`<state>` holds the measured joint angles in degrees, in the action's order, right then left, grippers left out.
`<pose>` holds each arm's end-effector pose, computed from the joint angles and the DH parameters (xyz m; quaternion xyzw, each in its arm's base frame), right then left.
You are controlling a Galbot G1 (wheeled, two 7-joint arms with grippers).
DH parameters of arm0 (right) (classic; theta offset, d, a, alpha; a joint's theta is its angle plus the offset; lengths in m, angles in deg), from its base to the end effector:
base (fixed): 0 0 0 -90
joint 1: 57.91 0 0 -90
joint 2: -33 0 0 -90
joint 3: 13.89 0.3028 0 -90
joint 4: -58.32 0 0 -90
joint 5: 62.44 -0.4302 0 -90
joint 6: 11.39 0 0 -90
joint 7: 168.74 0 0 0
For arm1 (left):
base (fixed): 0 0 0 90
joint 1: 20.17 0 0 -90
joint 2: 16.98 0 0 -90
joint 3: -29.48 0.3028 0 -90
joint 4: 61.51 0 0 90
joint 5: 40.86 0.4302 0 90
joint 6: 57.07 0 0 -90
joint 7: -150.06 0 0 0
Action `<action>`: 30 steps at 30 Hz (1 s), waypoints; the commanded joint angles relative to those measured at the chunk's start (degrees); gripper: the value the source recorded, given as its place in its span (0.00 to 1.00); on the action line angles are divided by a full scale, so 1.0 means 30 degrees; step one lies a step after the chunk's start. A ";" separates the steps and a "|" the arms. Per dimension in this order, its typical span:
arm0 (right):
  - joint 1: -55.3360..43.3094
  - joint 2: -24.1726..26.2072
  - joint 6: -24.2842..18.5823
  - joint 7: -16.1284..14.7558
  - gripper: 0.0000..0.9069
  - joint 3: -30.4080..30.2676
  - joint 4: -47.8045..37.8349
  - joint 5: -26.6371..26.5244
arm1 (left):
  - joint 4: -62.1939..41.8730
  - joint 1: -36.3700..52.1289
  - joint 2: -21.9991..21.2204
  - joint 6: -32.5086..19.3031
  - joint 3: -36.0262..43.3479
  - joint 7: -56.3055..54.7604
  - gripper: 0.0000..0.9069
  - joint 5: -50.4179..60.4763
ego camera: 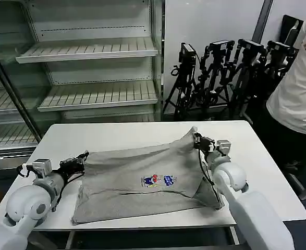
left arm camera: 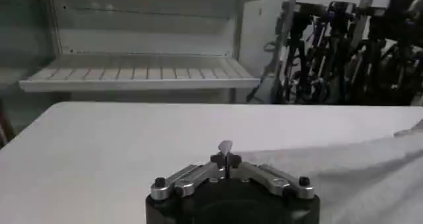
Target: Fold and organize the clothes.
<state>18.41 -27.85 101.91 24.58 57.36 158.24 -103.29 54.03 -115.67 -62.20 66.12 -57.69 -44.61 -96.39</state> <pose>0.4528 0.0076 -0.1636 0.0947 -0.9887 -0.0381 0.1102 0.3766 0.0690 -0.1335 -0.0791 -0.9742 0.0231 0.2099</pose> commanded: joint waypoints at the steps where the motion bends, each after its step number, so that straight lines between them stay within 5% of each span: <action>1: 0.4166 0.1165 -0.0131 -0.0127 0.00 0.1847 0.2876 0.0112 | 0.1652 -0.2289 0.0005 -0.0022 -0.0668 0.0262 0.03 0.0895; 10: 0.5455 0.0959 -0.0884 -0.0247 0.00 0.2104 0.3317 0.0909 | 0.2329 -0.3159 -0.0313 -0.0066 -0.1055 0.0291 0.03 0.2481; 24: -0.0610 -0.0943 -0.2215 0.0221 0.00 -0.0725 -0.0312 0.1760 | -0.0891 0.0303 -0.0497 -0.0565 -0.0715 -0.0273 0.03 0.2140; 30: -0.0649 -0.1148 -0.2245 0.0180 0.00 -0.0919 -0.0298 0.1995 | -0.0786 0.0203 -0.0491 -0.0581 -0.0877 -0.0230 0.03 0.2239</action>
<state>21.32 -29.66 96.09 24.96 57.21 160.43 -98.53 54.60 -117.58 -63.80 64.57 -60.01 -45.16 -90.30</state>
